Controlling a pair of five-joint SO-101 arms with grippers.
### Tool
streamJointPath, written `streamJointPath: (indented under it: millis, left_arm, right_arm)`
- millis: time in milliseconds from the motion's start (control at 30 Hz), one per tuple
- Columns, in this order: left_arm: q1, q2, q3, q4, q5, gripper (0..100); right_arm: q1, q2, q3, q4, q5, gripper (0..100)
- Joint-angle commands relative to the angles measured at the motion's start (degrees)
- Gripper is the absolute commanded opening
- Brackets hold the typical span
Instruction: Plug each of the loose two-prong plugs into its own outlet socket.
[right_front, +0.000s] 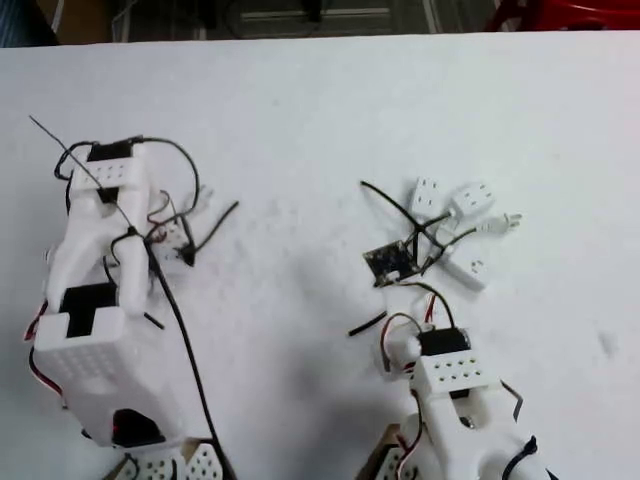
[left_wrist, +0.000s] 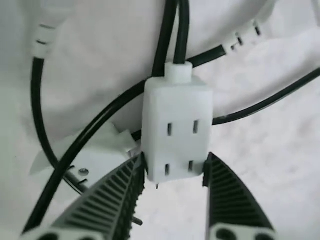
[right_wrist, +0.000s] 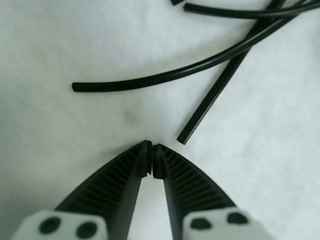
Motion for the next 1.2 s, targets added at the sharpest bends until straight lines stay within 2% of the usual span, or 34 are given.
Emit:
streamJointPath:
  millis: [0,100,167,433,533,667,767,967,1167]
  left_arm:
    - [-0.7,-0.2,-0.3,-0.8,0.1,10]
    - [-0.7,-0.2,-0.4,-0.8,-0.1,5]
    - [-0.5,-0.2,-0.4,-0.8,-3.1,2]
    - [-0.3,-0.4,-1.6,0.3,-14.6,2]
    - [0.7,-0.7,-5.1,4.5,-19.0,2]
    - [4.7,-0.7,-12.8,15.5,-27.4,2]
    - [8.2,-1.2,-15.2,17.3,-33.1,2]
    - [14.0,-5.6,-13.9,17.2,-33.4,2]
    - [22.7,-14.7,-1.6,17.1,-33.7,2]
  right_arm:
    - [-1.4,-0.1,0.3,-0.8,0.0,2.1]
    - [-1.4,-0.1,0.3,-0.8,0.0,2.1]
    - [-1.4,-0.1,0.3,-0.8,0.0,2.1]
    - [-1.4,-0.1,0.3,-0.8,0.0,2.1]
    - [-1.4,-0.1,0.3,-0.8,0.0,2.1]
    - [-1.4,-0.1,0.3,-0.8,0.0,2.1]
    - [-1.4,-0.1,0.3,-0.8,0.0,2.1]
    - [-1.4,-0.1,0.3,-0.8,0.0,2.1]
    - [-1.4,-0.1,0.3,-0.8,0.0,2.1]
